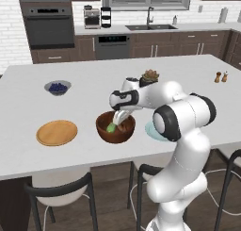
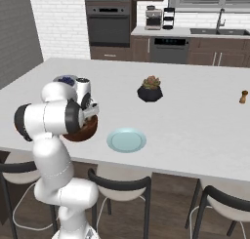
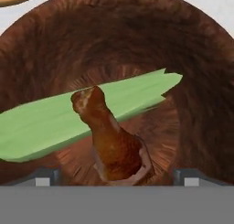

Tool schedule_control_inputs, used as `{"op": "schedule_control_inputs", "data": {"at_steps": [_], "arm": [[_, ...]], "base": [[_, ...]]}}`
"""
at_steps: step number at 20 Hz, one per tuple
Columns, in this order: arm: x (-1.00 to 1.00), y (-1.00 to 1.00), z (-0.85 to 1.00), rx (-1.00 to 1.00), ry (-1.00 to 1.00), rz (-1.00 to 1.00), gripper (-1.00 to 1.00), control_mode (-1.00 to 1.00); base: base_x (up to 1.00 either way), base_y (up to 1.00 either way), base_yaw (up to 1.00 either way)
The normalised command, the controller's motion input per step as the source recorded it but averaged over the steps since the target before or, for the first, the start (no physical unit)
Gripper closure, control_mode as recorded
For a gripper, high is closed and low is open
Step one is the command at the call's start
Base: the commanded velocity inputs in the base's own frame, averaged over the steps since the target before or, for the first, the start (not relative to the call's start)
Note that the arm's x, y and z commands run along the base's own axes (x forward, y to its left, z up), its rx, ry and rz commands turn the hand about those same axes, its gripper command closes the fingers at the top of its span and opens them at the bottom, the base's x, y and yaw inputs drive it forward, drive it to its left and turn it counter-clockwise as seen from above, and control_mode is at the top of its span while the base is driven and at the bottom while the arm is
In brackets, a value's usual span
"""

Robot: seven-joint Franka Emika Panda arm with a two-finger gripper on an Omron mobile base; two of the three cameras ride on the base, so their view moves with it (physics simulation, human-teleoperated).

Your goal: Pick the chicken drumstick and corn from their plates and place them in the bowl. Then put the bowl in the fridge.

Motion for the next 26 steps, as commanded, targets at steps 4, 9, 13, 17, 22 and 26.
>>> {"op": "schedule_control_inputs", "data": {"at_steps": [4,9,13,17,22,26], "arm": [[0.0,-0.04,0.63,0.0,0.0,-0.02,-1.0,-1.0],[-0.04,-0.56,0.21,0.0,0.02,-0.13,-1.0,-1.0],[0.02,-0.68,0.01,-0.02,0.07,-0.28,-1.0,-1.0],[0.14,-0.21,-0.03,0.0,0.06,-0.35,-1.0,-1.0],[0.35,0.0,-0.13,0.0,0.04,-0.3,-1.0,-1.0],[0.0,0.0,-0.18,0.0,0.0,-0.25,-1.0,-1.0]], "base": [[0.0,0.0,0.0],[0.0,0.0,0.0],[0.0,0.0,0.0],[0.0,0.0,0.0],[0.0,0.0,0.0],[0.0,0.0,0.0]]}}
